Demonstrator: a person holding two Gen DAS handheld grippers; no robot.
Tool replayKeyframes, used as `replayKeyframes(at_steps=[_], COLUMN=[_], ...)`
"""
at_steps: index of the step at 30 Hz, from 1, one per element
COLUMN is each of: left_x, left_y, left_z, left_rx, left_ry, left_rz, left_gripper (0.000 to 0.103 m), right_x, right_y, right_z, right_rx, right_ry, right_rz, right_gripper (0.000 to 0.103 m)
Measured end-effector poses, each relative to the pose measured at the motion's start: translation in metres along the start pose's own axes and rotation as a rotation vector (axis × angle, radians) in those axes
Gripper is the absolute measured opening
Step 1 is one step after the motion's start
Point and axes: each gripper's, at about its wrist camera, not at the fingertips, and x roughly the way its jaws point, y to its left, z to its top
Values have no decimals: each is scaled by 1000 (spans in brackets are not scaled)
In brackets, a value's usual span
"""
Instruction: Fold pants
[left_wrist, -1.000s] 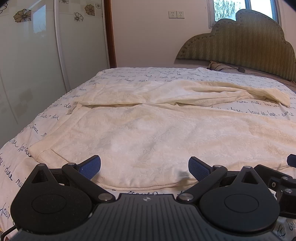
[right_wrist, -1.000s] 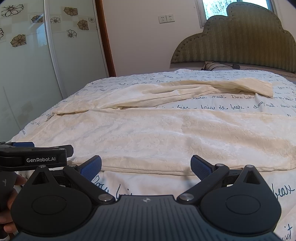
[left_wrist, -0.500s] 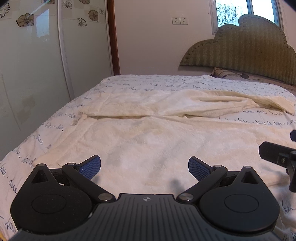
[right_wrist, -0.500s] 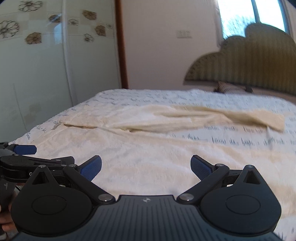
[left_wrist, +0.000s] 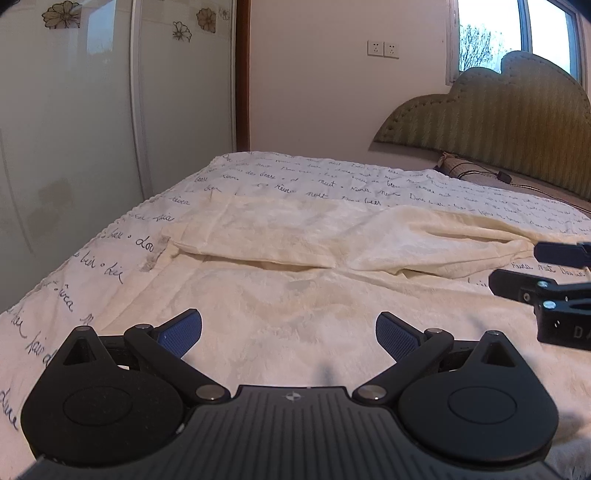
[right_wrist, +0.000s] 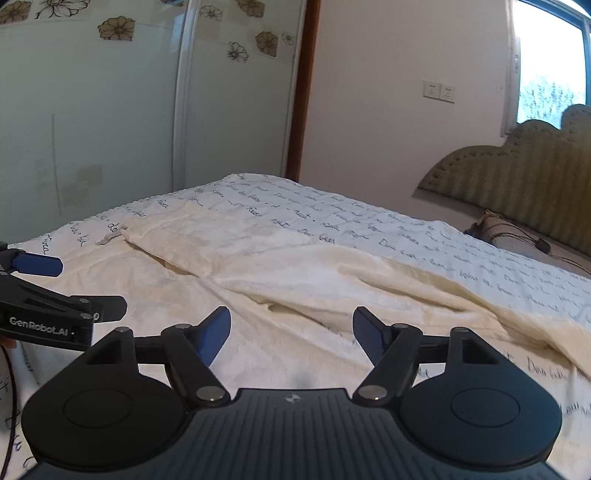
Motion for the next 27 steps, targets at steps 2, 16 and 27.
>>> replayKeyframes(at_steps=[2,16,27], left_x=[6,63,118], left_y=[4,47,67], left_z=[5,43,68], left_rx=[-10,-29,-64], left_ry=[-4,83,156], left_rz=[6,-29,-15], left_gripper=[102,100,97], right_x=[16,248,337], right_y=[-4,-45,-65], right_z=[13,103,94], right_rx=[-50,-142,-34], right_ry=[-18,148,351], right_rz=[5,257,460], right_gripper=[73,67,49])
